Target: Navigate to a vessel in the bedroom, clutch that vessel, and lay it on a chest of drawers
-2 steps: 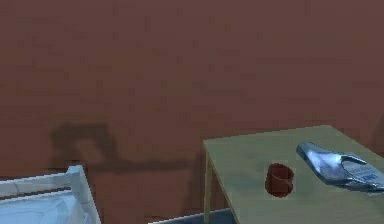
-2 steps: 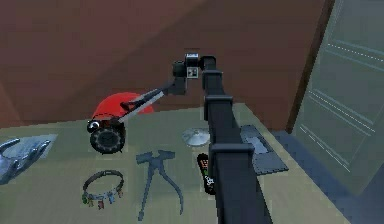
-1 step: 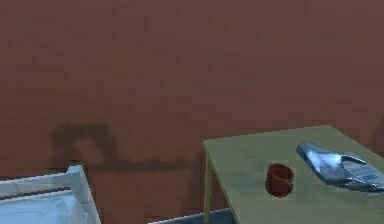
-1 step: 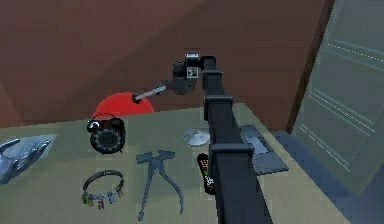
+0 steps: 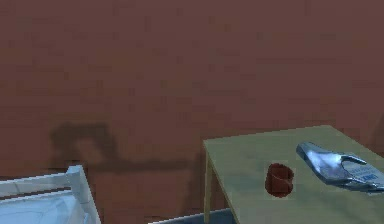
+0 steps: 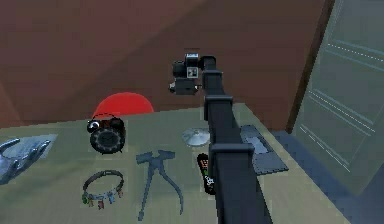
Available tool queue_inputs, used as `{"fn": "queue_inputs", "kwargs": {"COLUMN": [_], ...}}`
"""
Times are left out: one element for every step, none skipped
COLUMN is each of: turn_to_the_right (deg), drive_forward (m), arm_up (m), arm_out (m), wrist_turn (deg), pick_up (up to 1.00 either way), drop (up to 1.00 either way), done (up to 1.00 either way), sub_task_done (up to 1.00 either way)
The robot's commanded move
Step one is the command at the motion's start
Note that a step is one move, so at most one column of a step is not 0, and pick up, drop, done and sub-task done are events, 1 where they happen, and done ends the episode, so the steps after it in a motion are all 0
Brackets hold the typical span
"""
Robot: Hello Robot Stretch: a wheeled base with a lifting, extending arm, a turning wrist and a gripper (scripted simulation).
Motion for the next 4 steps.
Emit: {"fn": "queue_inputs", "kwargs": {"turn_to_the_right": [0.0,0.0,0.0,0.0], "drive_forward": [0.0,0.0,0.0,0.0], "arm_up": [0.0,-0.3,0.0,0.1], "arm_out": [0.0,0.0,0.0,0.0], "wrist_turn": [12.0,0.0,0.0,0.0], "pick_up": [0.0,0.0,1.0,0.0], "drop": [0.0,0.0,0.0,0.0], "done": [0.0,0.0,0.0,0.0], "sub_task_done": [0.0,0.0,0.0,0.0]}}
